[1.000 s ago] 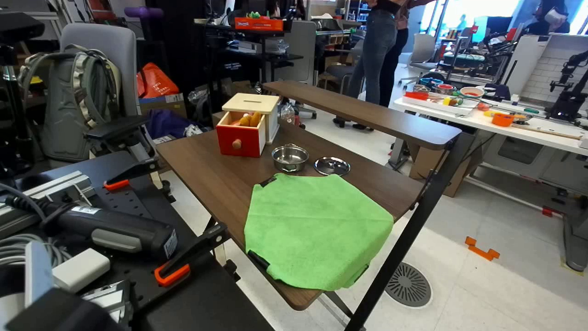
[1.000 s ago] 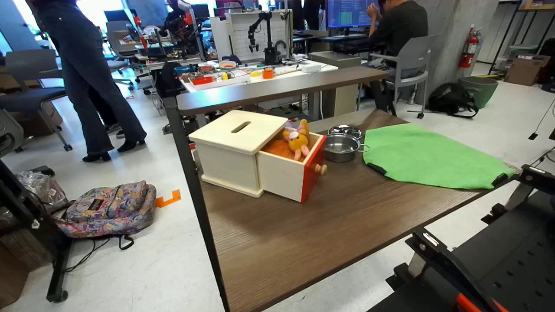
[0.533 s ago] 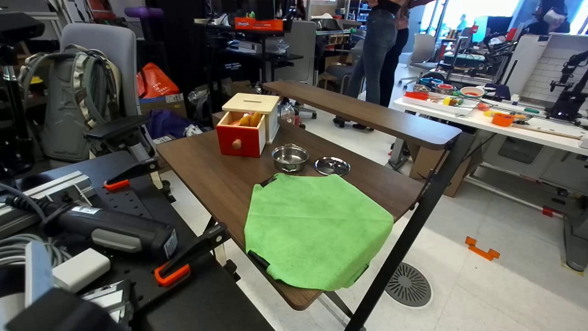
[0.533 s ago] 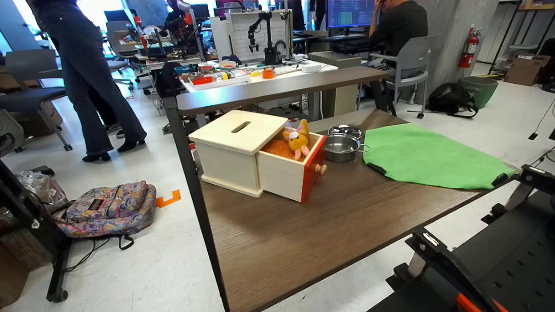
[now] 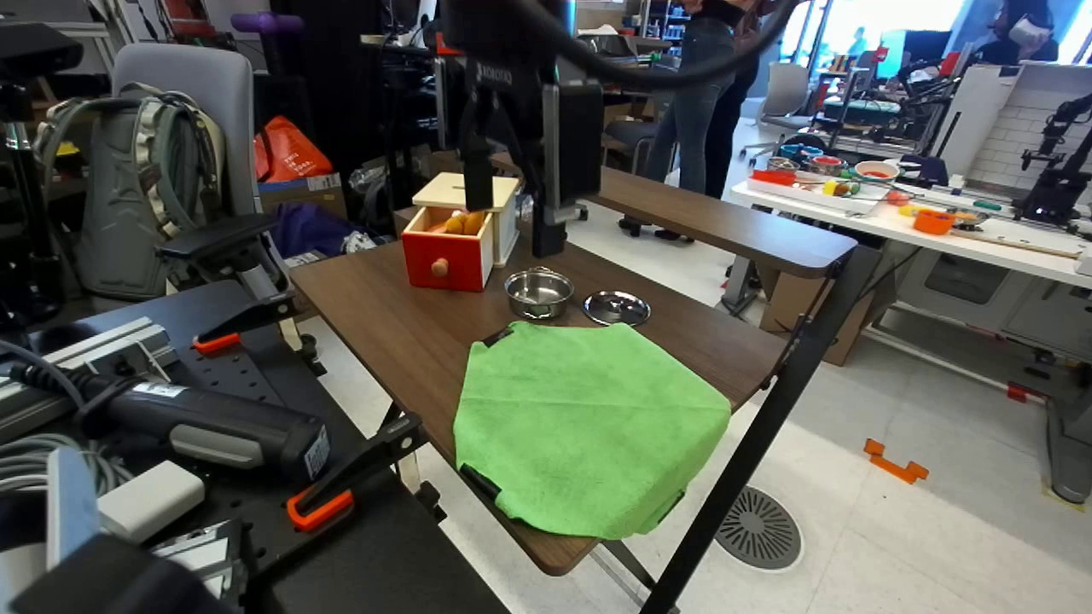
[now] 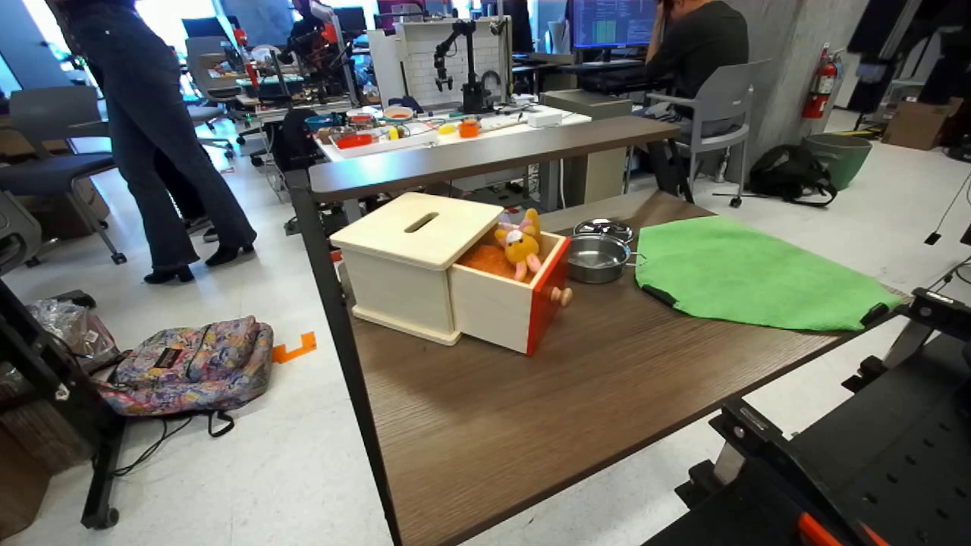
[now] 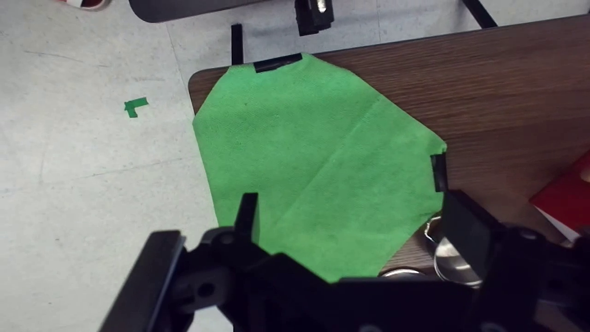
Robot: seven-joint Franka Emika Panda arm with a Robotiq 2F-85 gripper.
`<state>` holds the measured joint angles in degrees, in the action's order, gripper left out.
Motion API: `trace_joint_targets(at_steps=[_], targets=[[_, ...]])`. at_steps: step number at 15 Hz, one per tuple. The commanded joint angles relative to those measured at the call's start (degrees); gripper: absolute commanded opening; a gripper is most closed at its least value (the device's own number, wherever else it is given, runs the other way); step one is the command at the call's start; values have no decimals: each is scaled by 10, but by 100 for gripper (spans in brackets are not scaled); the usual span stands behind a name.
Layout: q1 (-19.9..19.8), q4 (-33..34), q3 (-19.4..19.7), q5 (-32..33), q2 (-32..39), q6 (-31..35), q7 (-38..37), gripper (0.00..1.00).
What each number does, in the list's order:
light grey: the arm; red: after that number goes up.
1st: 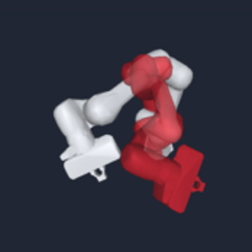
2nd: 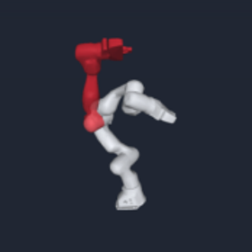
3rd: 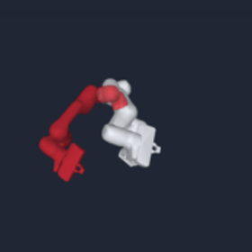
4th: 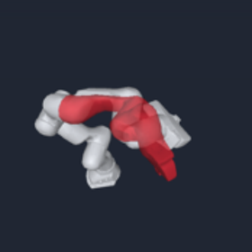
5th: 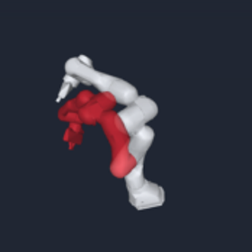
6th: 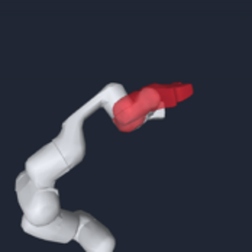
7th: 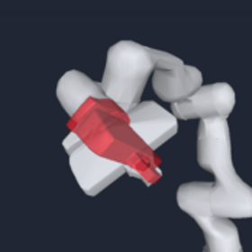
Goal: Move the green cloth to the left
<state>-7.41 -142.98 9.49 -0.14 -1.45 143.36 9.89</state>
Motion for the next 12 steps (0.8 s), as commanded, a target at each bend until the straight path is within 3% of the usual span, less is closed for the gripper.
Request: trace_joint_targets(at_steps=[1,12], targets=[[-10,28,0,-10,94,69,14,100],[-42,184,-30,-34,339,130,-18,100]])
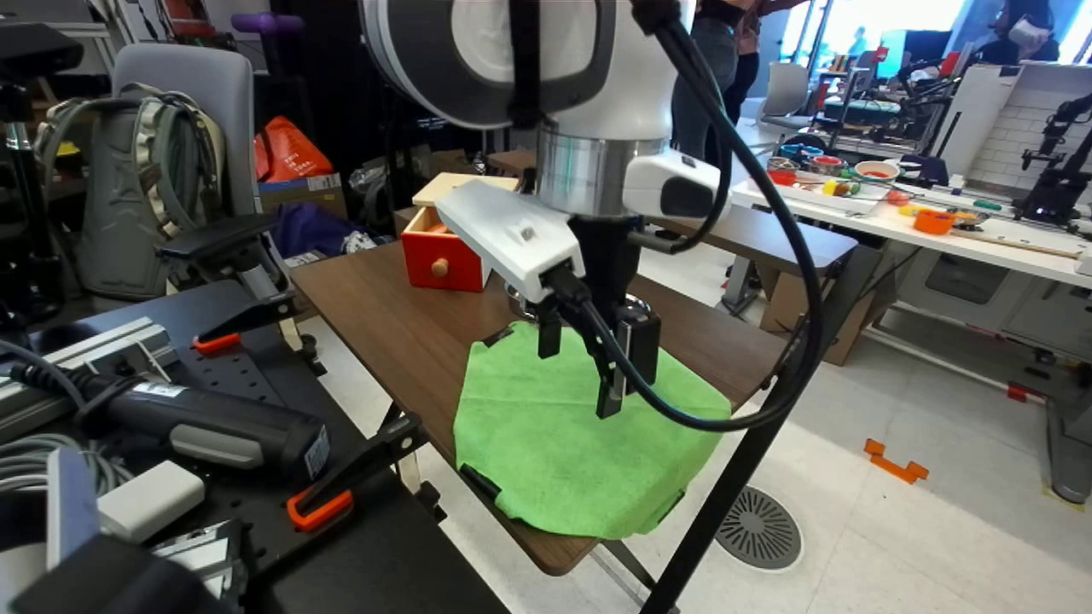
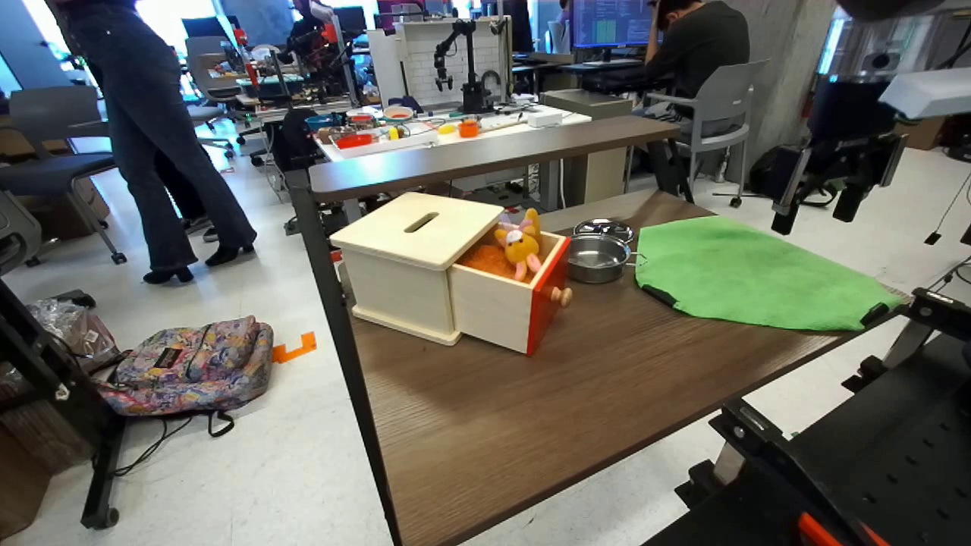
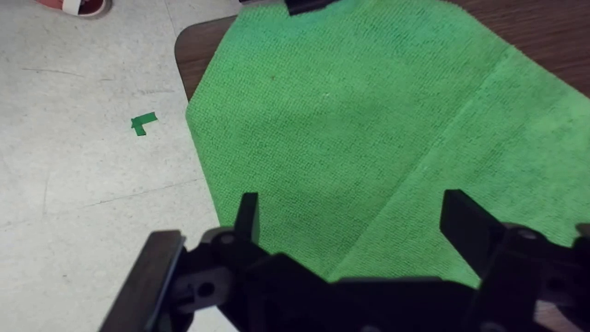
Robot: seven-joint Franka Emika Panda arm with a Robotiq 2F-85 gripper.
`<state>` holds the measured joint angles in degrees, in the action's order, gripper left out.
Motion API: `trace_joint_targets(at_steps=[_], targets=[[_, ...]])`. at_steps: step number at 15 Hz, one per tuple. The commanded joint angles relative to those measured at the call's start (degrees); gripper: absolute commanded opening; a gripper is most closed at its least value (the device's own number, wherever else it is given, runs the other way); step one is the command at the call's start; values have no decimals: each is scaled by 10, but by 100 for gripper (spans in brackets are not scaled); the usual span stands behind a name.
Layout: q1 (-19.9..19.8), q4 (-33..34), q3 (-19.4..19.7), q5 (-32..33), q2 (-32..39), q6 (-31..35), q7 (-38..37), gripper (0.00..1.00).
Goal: Move the green cloth to the left
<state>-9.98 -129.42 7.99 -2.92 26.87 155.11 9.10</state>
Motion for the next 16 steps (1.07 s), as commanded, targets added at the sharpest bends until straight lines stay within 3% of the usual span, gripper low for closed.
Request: trace_joint_targets(at_steps=[1,8,16], targets=[[-19,61,-17,-6,70,12,-12,100],[-11,109,-24,2,133,9,-33,100],[7,104,-39,8,142,13,-37,100]])
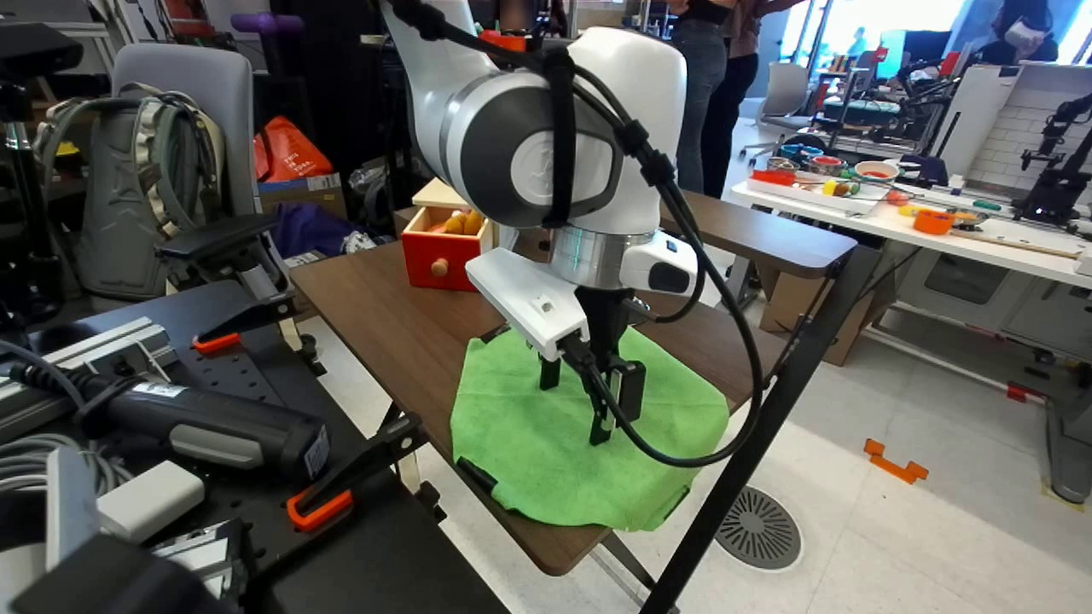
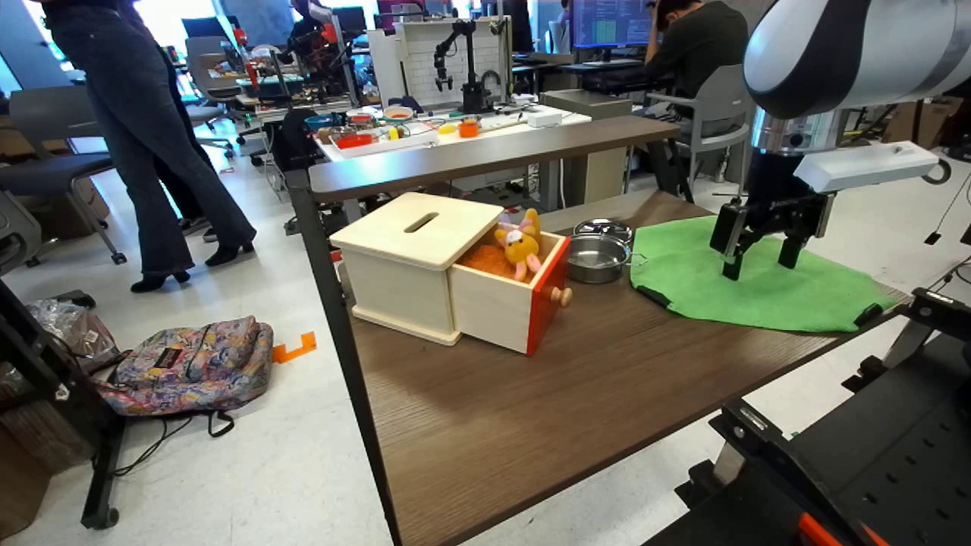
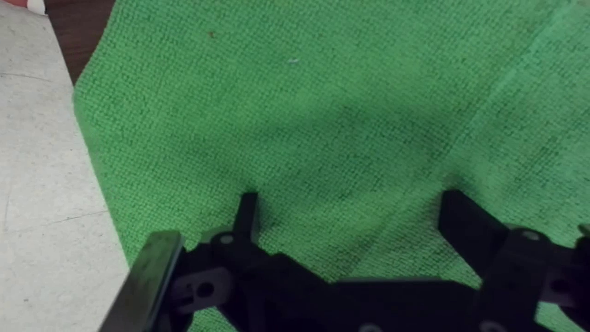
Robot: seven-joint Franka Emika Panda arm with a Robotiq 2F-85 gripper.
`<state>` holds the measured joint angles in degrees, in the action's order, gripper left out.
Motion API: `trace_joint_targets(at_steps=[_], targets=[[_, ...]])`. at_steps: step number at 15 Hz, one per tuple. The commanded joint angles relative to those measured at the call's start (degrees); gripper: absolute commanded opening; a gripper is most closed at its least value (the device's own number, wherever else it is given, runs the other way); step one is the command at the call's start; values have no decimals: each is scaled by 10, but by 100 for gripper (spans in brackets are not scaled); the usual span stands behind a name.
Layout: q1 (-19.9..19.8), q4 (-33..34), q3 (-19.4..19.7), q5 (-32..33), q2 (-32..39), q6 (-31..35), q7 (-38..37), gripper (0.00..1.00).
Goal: Move the green cloth to the left
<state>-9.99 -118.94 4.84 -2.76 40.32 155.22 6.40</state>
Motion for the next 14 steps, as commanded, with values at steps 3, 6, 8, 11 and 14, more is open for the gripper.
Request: trace_joint_targets(at_steps=[3,6,8,11,14], targets=[[15,-7,-14,8,7,14,-9,100],[28,-17,-18,11,6,18,-11,100],[38,-26,-23,13,6,20,-13,100],[58,-41,-32,15,7,23,-16,100],[81,-52,-40,17,10,24,-23,100]])
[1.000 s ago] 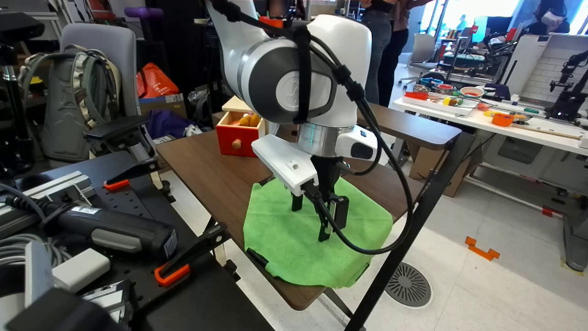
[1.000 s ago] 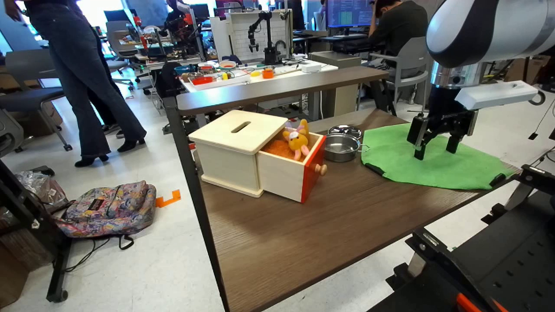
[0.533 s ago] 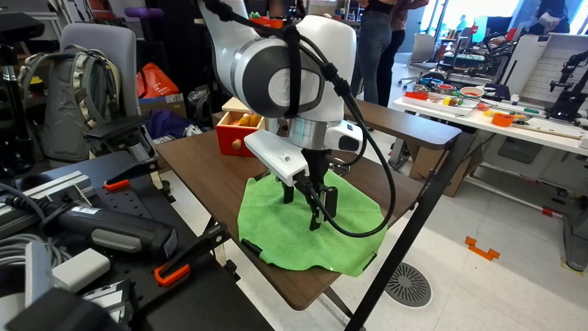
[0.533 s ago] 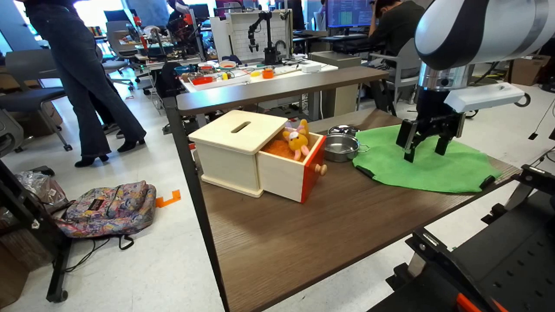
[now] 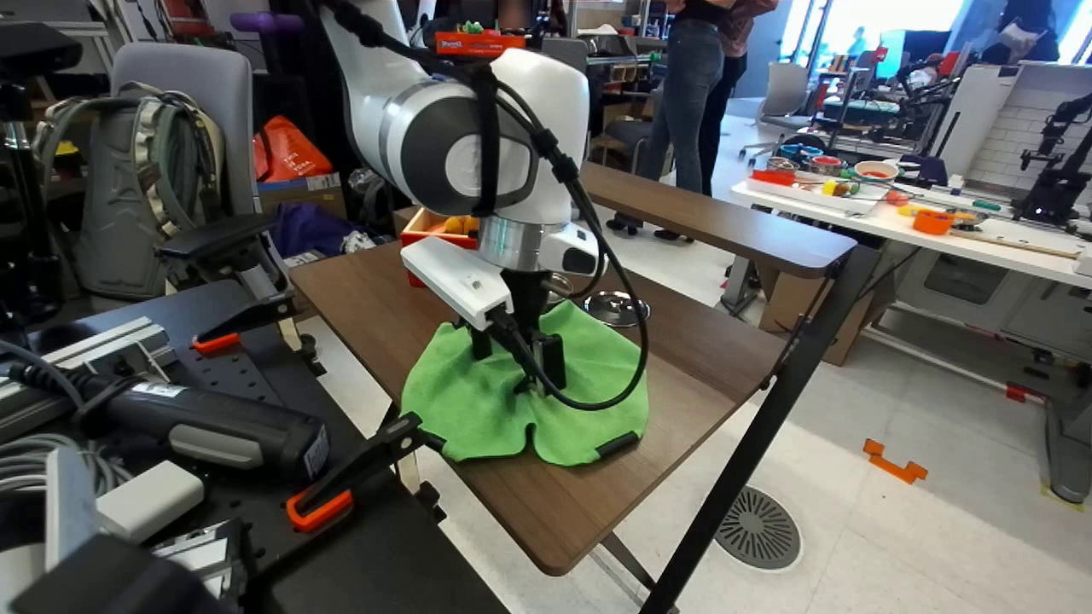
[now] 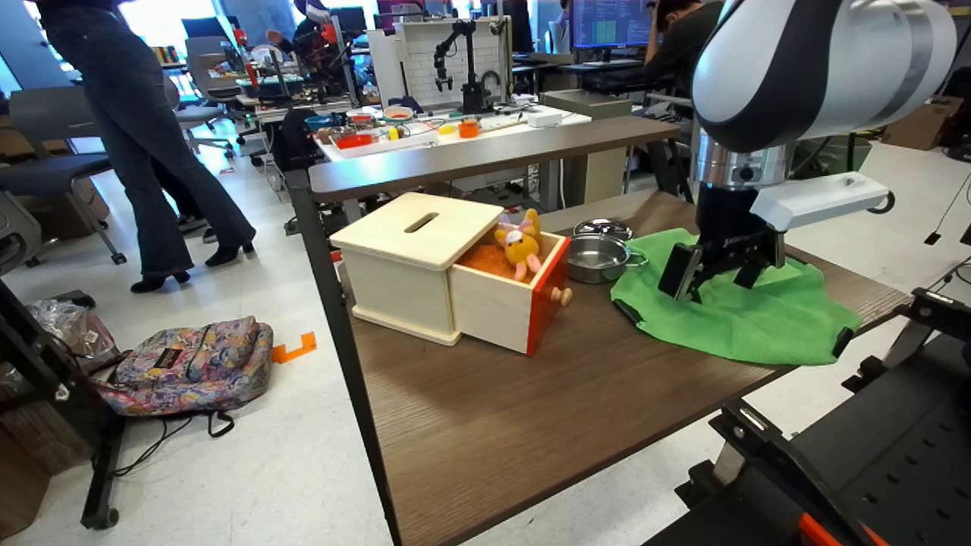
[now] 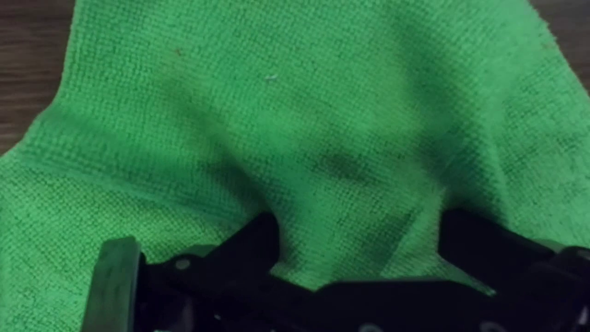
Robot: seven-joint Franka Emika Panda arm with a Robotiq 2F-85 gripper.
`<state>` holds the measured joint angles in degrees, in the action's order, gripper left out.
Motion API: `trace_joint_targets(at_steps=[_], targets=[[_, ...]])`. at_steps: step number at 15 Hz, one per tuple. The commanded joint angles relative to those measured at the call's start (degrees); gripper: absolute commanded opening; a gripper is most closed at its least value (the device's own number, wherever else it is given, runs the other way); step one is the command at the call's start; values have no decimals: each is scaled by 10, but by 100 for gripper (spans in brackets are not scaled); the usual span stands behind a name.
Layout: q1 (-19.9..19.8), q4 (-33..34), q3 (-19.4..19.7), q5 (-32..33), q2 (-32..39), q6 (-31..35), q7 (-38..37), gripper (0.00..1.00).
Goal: Move the green cloth to the left
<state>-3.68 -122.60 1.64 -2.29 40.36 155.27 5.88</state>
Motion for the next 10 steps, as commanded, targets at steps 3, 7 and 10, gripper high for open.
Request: trace_joint_targets(at_steps=[3,7,10], targets=[[42,-17,-13,13,13,22,-33,100],[65,-18,-23,14,9,23,-49,100],[82,-20,-22,19,5,23,-60,100]])
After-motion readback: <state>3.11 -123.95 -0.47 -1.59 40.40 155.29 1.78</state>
